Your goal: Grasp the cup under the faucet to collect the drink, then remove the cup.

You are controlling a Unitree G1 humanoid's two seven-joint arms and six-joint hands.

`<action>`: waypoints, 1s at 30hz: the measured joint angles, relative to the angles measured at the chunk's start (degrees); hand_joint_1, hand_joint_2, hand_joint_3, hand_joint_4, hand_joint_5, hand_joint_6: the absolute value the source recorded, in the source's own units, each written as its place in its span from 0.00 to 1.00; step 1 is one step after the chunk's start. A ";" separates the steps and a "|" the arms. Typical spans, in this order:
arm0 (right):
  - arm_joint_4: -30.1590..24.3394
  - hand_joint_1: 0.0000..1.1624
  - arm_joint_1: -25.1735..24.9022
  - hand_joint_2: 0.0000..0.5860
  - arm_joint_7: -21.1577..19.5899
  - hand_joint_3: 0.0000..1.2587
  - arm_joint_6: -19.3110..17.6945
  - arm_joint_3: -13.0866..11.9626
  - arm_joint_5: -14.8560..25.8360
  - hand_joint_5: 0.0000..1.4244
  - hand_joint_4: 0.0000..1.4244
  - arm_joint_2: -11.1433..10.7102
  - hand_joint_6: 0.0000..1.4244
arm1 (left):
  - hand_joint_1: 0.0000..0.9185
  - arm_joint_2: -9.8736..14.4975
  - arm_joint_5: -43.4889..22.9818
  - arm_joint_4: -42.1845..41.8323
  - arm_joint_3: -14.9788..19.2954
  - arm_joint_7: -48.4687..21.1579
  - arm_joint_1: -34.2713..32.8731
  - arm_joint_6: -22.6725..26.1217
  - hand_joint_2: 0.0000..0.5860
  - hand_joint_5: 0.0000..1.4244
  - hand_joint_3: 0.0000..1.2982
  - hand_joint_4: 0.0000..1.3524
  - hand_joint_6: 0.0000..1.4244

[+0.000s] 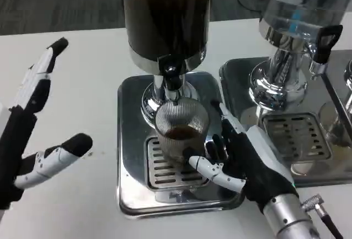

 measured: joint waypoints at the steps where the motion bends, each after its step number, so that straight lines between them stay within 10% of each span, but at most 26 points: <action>1: 0.05 0.40 -0.01 0.39 0.00 0.00 -0.06 -0.01 0.01 0.00 0.00 0.01 0.08 | 0.00 -0.11 0.24 0.52 0.28 0.40 0.41 -0.04 0.18 0.00 0.00 0.00 0.00; 30: 3.05 0.50 -2.47 0.32 0.14 0.00 -0.57 -0.55 0.01 0.00 0.00 1.07 0.10 | 0.00 -2.52 11.12 7.90 -1.68 11.63 3.89 6.55 0.22 0.00 0.00 0.00 0.00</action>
